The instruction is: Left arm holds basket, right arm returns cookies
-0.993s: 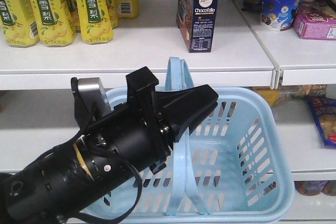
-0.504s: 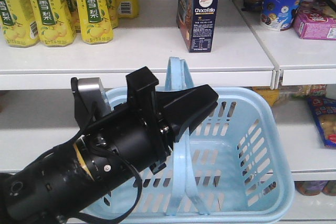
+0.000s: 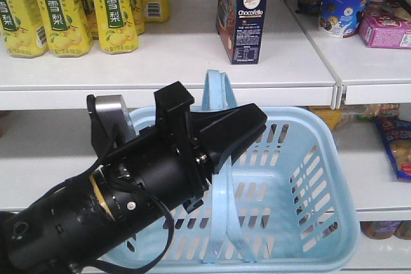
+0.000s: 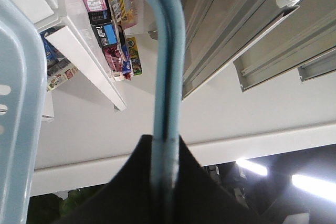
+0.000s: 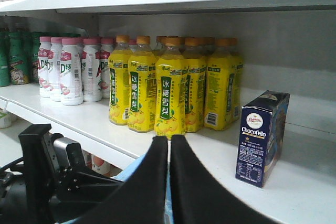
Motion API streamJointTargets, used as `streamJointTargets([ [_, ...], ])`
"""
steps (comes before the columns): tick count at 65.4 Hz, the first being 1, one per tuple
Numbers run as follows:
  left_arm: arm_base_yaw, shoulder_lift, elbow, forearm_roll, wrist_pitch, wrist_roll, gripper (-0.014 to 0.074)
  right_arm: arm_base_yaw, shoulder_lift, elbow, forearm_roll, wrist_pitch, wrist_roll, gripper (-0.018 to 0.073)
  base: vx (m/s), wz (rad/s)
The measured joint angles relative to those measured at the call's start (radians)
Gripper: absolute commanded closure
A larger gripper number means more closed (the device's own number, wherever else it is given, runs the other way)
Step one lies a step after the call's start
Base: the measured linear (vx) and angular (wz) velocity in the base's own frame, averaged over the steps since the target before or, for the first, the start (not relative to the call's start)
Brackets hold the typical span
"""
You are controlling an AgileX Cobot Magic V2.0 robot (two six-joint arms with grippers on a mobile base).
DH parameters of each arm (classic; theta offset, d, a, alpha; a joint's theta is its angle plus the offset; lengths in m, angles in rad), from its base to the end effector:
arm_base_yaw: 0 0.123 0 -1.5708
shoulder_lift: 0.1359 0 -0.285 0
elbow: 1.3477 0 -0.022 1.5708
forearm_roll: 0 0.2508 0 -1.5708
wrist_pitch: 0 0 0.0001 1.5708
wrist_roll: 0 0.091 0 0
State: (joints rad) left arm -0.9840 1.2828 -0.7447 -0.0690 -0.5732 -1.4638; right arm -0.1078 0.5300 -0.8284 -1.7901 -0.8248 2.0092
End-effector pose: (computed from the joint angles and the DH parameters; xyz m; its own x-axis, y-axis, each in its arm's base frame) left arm 0.1592 -0.2333 0.3261 -0.8073 -0.5884 -0.0441 0.1066 -0.0720 -0.9917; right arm 0.0694 0.0580 0.4236 0.0758 0.0765 -0.9942 -0.6430 0.7658 0.0099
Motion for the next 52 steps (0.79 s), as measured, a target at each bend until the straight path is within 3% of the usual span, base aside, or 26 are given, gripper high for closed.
streamJointTargets([
  [52,0.000,0.000,0.000,0.000,0.000,0.000,0.0603,0.000,0.000,0.000,0.000,0.001,-0.003,0.0559,0.00,0.00],
])
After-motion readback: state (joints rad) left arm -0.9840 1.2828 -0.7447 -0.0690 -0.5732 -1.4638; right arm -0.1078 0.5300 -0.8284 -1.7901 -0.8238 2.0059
